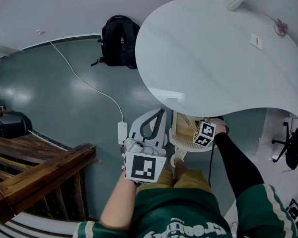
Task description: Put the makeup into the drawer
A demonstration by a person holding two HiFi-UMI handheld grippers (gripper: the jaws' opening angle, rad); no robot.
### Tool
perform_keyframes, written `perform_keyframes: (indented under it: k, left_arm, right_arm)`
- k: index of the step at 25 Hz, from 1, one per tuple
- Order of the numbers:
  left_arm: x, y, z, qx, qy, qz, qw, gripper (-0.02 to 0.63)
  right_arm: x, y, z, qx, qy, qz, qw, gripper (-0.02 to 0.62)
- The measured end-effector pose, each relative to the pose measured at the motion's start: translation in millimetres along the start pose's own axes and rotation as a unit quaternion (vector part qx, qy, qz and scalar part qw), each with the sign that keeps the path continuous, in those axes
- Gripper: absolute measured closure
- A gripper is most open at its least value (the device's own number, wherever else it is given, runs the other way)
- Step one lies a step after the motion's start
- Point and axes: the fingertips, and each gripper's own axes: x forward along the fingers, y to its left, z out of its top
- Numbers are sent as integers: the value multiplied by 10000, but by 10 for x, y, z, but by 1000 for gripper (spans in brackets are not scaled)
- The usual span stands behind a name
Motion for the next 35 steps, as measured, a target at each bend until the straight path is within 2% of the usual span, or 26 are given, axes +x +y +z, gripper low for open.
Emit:
perform_keyframes:
  k: [5,9,12,15,18,22,25,27,31,35]
  left_arm:
    - [-27,-88,28,16,-43,-57,10000,606]
    - [-31,-205,-42,-203,21,-111,9997,606]
    - [-71,-298,-25,-264,75,-95,9996,606]
    - [-118,-398,85,-247,19,-77,9997,606]
    - [-151,-525,222,-203,-68,-99,9997,606]
    - [-157,-736,463,-122,-206,-148,9996,606]
    - [-190,-872,674,-83,-350,-152,9992,606]
    - [-235,-918,820,-205,-465,-99,9987,606]
    - [-370,-960,1116,-668,-761,-35,9949,606]
    - [-427,-991,1412,-635,-1001,-18,9929,606]
  right_arm:
    - [-254,-185,-39,523,-224,-27,9984,221]
    - [-449,-214,-143,1006,-375,133,9941,221]
    - [-623,-180,-284,1447,-441,217,9883,221]
    - [-842,-173,-418,1748,-561,125,9829,219]
    - [-1128,-216,-502,2291,-847,-66,9697,207]
    - [-1627,-344,-589,3124,-1439,-479,9378,195]
    - [-2067,-484,-612,3617,-1978,-897,9066,195]
    - [-2389,-578,-604,3858,-2319,-1152,8855,196]
    - [-3070,-744,-574,4281,-3027,-1562,8371,199]
    - [-3736,-988,-535,4564,-3726,-1830,7870,202]
